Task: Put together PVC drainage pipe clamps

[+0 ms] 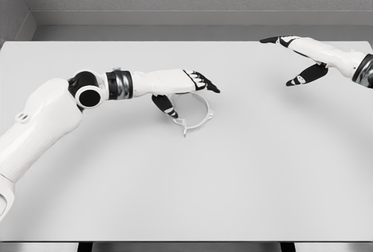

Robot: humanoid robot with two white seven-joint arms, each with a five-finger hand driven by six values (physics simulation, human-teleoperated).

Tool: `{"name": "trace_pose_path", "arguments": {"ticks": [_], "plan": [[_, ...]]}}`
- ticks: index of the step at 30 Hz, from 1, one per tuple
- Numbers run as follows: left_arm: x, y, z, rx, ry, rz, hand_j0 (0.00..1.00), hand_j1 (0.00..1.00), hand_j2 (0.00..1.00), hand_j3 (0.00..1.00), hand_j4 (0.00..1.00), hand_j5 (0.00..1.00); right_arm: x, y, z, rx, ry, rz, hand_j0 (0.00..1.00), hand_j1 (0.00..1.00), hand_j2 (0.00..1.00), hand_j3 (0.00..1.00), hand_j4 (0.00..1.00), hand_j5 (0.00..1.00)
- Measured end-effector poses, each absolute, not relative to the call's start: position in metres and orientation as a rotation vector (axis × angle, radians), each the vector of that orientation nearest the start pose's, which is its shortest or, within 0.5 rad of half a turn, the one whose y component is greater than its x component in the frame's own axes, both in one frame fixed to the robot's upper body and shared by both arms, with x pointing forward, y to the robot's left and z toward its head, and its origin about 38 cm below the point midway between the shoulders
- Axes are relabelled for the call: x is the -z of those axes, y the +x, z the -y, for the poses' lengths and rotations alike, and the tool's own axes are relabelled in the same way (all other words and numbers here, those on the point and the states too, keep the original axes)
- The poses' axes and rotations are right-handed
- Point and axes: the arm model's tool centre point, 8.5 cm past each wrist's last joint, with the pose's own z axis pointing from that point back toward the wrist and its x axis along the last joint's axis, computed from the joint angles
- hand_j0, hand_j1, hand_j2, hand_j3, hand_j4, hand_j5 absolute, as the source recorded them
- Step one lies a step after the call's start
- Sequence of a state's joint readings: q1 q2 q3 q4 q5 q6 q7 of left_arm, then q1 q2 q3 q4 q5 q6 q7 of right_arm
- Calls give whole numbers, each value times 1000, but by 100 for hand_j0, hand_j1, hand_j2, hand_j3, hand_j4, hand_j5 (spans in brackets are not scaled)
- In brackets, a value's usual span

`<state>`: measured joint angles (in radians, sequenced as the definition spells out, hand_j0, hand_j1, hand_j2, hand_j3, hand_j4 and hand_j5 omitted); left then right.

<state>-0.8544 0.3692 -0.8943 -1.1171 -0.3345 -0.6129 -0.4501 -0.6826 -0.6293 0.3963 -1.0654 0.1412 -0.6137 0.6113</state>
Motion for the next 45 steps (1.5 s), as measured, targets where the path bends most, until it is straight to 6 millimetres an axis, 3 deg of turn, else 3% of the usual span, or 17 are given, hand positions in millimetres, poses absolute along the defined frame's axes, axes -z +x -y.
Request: {"name": "trace_pose_path", "arguments": {"ticks": [11, 20, 27, 29, 35, 45], "plan": [[-172, 480, -129, 2062, 35, 1617, 100, 100, 100, 100, 100, 100, -212, 487, 345, -1549, -239, 1592, 100, 100, 100, 100, 100, 100], [-170, 495, -150, 1997, 84, 1584, 100, 100, 100, 100, 100, 100, -212, 487, 344, -1551, -239, 1592, 100, 100, 100, 100, 100, 100], [-174, 500, -135, 1966, 68, 1618, 100, 100, 100, 100, 100, 100, -212, 487, 343, -1551, -237, 1593, 100, 100, 100, 100, 100, 100], [-184, 512, -129, 1957, 91, 1620, 100, 100, 100, 100, 100, 100, -212, 487, 343, -1551, -237, 1594, 100, 100, 100, 100, 100, 100], [-153, 515, -114, 1968, 44, 1515, 100, 100, 100, 100, 100, 100, -212, 487, 343, -1551, -237, 1594, 100, 100, 100, 100, 100, 100], [-145, 512, -110, 1989, 36, 1490, 100, 100, 100, 100, 100, 100, -212, 487, 344, -1550, -236, 1592, 100, 100, 100, 100, 100, 100]]}}
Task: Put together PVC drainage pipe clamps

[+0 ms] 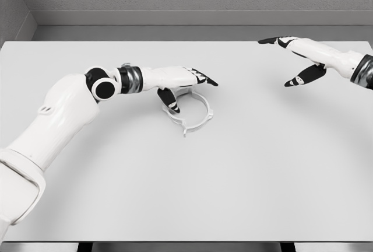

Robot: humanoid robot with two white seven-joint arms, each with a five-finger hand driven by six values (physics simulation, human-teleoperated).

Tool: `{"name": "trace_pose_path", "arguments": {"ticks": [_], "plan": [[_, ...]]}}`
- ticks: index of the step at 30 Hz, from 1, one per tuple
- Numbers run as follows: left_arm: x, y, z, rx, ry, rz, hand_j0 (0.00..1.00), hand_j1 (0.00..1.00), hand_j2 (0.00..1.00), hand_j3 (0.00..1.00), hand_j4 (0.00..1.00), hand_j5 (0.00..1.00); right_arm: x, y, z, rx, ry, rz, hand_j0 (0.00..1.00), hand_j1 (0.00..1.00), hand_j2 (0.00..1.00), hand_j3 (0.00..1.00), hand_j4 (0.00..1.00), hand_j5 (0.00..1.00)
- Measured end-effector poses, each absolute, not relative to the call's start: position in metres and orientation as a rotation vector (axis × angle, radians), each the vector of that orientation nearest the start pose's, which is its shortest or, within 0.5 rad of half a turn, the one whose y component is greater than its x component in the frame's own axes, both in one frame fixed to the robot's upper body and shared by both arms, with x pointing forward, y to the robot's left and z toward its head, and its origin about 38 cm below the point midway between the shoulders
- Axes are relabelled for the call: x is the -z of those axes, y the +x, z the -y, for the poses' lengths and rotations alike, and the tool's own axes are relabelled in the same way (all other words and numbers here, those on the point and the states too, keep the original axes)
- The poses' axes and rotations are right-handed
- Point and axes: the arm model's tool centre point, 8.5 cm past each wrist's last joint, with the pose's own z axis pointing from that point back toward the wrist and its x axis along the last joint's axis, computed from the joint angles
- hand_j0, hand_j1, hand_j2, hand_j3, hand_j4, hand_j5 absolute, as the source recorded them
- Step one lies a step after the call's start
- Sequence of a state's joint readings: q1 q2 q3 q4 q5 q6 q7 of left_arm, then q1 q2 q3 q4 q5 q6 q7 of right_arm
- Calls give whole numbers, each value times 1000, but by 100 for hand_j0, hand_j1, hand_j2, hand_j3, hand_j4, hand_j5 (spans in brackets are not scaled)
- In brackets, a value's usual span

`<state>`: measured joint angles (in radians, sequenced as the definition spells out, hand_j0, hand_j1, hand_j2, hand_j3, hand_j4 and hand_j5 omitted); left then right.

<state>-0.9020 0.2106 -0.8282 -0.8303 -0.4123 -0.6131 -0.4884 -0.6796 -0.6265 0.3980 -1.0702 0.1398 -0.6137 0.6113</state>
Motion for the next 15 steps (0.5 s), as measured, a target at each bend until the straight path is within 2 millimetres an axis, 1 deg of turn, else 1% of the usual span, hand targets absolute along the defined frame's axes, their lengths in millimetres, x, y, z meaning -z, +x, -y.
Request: {"name": "trace_pose_path", "arguments": {"ticks": [6, 7, 15], "plan": [[-141, 508, -105, 2019, 22, 1469, 100, 100, 100, 100, 100, 100, -210, 486, 344, -1549, -233, 1591, 100, 100, 100, 100, 100, 100], [-138, 506, -105, 2021, 17, 1468, 100, 100, 100, 100, 100, 100, -210, 486, 344, -1549, -233, 1591, 100, 100, 100, 100, 100, 100], [-142, 506, -111, 2038, 37, 1465, 100, 100, 100, 100, 100, 100, -211, 486, 344, -1549, -235, 1591, 100, 100, 100, 100, 100, 100]]}}
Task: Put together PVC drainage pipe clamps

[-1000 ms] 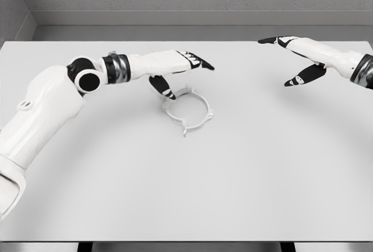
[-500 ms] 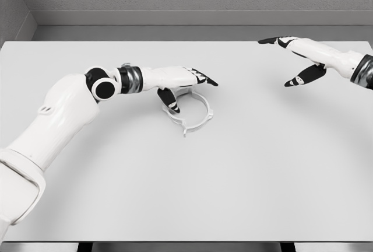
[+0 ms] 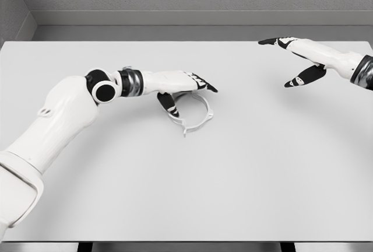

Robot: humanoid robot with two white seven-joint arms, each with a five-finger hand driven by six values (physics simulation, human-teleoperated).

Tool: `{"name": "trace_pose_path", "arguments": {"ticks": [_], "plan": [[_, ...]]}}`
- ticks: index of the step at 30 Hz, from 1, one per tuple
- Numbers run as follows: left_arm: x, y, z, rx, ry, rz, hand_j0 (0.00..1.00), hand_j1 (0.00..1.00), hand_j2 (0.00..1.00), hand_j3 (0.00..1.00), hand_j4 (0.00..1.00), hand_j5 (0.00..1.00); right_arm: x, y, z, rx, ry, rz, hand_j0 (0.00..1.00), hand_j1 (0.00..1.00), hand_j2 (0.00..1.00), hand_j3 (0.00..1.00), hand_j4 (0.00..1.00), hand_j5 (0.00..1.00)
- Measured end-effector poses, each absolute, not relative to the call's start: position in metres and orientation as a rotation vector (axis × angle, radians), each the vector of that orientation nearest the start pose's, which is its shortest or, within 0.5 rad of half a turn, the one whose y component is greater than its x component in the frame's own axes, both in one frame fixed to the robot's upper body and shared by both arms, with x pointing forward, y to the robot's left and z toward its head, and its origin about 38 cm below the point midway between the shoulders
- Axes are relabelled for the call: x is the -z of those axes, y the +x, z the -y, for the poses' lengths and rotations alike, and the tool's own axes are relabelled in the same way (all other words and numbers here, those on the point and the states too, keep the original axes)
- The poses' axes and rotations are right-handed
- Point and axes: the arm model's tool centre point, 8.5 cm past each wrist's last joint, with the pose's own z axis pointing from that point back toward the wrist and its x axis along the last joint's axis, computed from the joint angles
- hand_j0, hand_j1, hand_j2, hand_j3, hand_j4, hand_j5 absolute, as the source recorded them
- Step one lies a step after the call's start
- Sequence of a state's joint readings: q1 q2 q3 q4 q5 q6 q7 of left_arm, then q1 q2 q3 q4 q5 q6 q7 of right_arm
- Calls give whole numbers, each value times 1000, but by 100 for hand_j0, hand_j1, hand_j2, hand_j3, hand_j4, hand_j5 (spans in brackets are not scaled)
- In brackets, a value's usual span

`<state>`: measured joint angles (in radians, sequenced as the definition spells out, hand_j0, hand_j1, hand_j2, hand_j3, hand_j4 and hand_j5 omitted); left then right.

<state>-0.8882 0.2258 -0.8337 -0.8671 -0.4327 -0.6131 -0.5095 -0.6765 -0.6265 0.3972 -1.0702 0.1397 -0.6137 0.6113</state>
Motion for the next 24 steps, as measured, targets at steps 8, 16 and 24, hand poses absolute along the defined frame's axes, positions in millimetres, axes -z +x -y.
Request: {"name": "trace_pose_path", "arguments": {"ticks": [8, 16, 24], "plan": [[-143, 507, -115, 2039, 46, 1461, 100, 100, 100, 100, 100, 100, -211, 486, 344, -1548, -235, 1591, 100, 100, 100, 100, 100, 100], [-166, 501, -113, 2051, 56, 1547, 100, 100, 100, 100, 100, 100, -212, 487, 344, -1549, -237, 1593, 100, 100, 100, 100, 100, 100], [-201, 516, -160, 1944, 160, 1611, 100, 100, 100, 100, 100, 100, -210, 486, 345, -1548, -236, 1588, 100, 100, 100, 100, 100, 100]]}}
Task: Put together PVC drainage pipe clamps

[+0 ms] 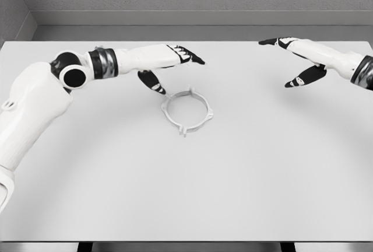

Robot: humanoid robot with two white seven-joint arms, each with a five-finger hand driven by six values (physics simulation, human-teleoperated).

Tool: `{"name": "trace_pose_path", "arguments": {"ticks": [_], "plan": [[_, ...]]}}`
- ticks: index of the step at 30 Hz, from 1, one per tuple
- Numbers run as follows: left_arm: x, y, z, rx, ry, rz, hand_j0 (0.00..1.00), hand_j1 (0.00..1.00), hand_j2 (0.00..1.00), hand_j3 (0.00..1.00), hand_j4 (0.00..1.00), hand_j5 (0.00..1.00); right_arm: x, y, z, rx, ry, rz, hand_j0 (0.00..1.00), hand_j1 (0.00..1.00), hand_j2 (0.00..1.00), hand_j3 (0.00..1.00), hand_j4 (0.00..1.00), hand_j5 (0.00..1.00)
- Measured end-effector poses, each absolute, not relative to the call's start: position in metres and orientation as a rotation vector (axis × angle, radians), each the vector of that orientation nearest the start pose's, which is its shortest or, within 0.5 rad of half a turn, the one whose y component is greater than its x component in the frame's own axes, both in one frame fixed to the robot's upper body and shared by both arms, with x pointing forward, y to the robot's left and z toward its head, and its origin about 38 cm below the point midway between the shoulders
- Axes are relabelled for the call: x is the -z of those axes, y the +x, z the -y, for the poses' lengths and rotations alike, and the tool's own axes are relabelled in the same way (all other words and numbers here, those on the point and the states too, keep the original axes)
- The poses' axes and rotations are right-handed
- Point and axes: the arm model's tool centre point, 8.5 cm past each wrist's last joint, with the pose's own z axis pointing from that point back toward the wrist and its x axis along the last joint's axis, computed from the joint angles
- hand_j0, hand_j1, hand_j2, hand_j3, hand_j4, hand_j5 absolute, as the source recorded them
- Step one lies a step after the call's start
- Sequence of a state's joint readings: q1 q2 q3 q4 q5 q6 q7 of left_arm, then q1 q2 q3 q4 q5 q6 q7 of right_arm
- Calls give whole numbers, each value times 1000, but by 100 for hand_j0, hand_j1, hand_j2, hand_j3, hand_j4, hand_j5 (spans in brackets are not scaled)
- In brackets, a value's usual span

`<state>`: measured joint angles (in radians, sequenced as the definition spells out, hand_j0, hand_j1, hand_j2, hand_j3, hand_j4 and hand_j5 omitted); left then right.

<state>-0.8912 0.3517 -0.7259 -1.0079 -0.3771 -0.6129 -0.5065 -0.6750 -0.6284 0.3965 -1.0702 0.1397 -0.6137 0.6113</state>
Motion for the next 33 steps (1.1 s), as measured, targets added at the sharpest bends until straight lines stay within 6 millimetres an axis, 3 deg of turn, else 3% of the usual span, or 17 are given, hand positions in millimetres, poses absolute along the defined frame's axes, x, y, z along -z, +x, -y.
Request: {"name": "trace_pose_path", "arguments": {"ticks": [3, 10, 22, 33], "plan": [[-191, 525, -171, 1891, 147, 1557, 100, 100, 100, 100, 100, 100, -210, 486, 345, -1548, -236, 1588, 100, 100, 100, 100, 100, 100], [-170, 540, -166, 1881, 135, 1424, 100, 100, 100, 100, 100, 100, -213, 486, 346, -1550, -241, 1589, 100, 100, 100, 100, 100, 100], [-168, 541, -144, 1916, 122, 1414, 100, 100, 100, 100, 100, 100, -218, 487, 345, -1564, -252, 1596, 100, 100, 100, 100, 100, 100], [-164, 540, -137, 1978, 158, 1372, 100, 100, 100, 100, 100, 100, -229, 485, 360, -1576, -297, 1579, 100, 100, 100, 100, 100, 100]]}}
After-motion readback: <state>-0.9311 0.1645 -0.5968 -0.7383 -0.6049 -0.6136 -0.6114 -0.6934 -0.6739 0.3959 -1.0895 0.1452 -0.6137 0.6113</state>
